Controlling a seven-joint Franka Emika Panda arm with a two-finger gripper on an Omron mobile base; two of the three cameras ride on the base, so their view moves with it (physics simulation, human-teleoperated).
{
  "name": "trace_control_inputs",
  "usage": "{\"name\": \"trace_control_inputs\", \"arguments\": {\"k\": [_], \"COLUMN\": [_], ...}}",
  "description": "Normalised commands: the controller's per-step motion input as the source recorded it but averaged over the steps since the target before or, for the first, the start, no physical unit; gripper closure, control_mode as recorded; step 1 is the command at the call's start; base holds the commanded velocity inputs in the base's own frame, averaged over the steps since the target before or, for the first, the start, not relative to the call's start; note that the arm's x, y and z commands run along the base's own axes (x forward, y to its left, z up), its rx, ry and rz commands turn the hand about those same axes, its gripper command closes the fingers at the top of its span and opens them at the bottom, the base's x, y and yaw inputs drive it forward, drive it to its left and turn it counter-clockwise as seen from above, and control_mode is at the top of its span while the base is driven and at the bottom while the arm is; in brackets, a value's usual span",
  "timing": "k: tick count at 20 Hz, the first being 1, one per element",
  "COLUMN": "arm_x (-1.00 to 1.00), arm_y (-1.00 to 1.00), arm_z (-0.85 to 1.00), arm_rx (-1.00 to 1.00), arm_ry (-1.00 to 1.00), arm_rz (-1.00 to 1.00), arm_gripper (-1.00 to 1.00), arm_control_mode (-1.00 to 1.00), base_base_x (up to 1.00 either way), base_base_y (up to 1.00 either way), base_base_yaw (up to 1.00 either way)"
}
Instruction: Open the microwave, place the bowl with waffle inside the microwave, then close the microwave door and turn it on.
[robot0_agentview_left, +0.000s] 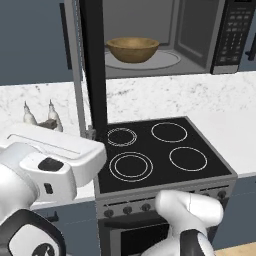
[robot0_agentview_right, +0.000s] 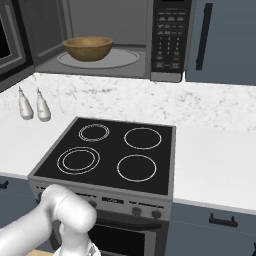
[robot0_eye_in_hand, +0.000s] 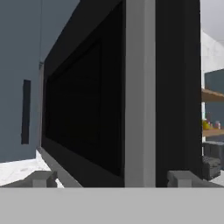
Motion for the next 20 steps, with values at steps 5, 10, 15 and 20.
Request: {"name": "trace_control_inputs", "arguments": {"k": [5,10,15,20], "arm_x": [0.00,0.26,0.51,0.33], "arm_y": [0.29,0.08,0.00,-0.07], "arm_z": [-0.02,0.00,-0.07,-0.16], "arm_rx": [-0.04,-0.02,0.00,0.00], "arm_ry": [-0.01,-0.02,-0.01,-0.03], "arm_rz": [-0.39,-0.25,-0.13,-0.05], "arm_gripper": [-1.00,-1.00,-1.00,-1.00], "arm_control_mode": [-1.00,-1.00,-1.00,-1.00], "base_base_x": [0.00,0.00,0.00,0.00], "base_base_y": [0.00,0.00,0.00,0.00], "base_base_yaw": [0.00,0.00,0.00,0.00]}}
